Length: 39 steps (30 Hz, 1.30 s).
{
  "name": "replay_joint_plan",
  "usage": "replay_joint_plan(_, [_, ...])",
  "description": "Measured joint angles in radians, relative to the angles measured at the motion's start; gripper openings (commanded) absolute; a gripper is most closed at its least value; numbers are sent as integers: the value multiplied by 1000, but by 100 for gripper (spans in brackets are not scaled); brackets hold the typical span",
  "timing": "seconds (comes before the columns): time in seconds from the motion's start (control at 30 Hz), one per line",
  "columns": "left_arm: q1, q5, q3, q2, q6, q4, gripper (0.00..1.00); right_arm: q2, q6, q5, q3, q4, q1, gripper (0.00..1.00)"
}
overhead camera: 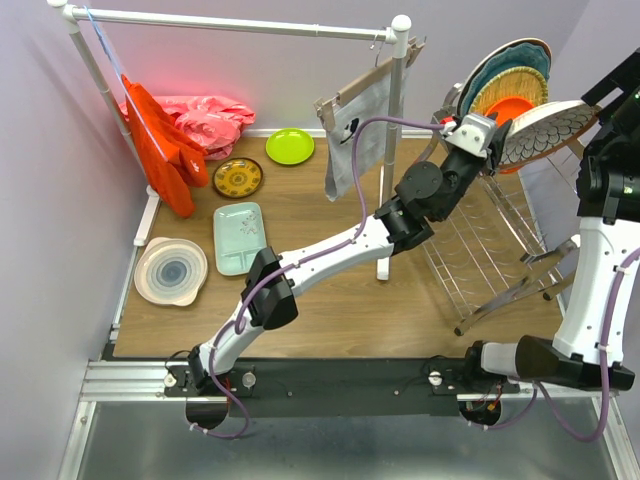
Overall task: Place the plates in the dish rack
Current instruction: Insert the plate into the dish rack
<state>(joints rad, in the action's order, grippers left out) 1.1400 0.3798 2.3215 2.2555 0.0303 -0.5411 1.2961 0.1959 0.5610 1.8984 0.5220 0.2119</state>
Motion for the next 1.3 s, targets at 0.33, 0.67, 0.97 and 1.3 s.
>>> replay_joint_plan(0.33, [0,-49,-80,-55,-13,-18,42,45,41,-133,44,70,32,100])
replay_joint_plan(0.67, [0,-71,-85,-57,-42,-37,42,14,50,-101,35,56,32,100])
replay_joint_plan(0.97, [0,-76,-85,-57,-51,-40,42,-83,39,-76,-37,22,36,100])
replay_joint_plan(1.3, [0,-87,-108,-77,-64,-39,43,-163,48,-24,-182,28,58,95])
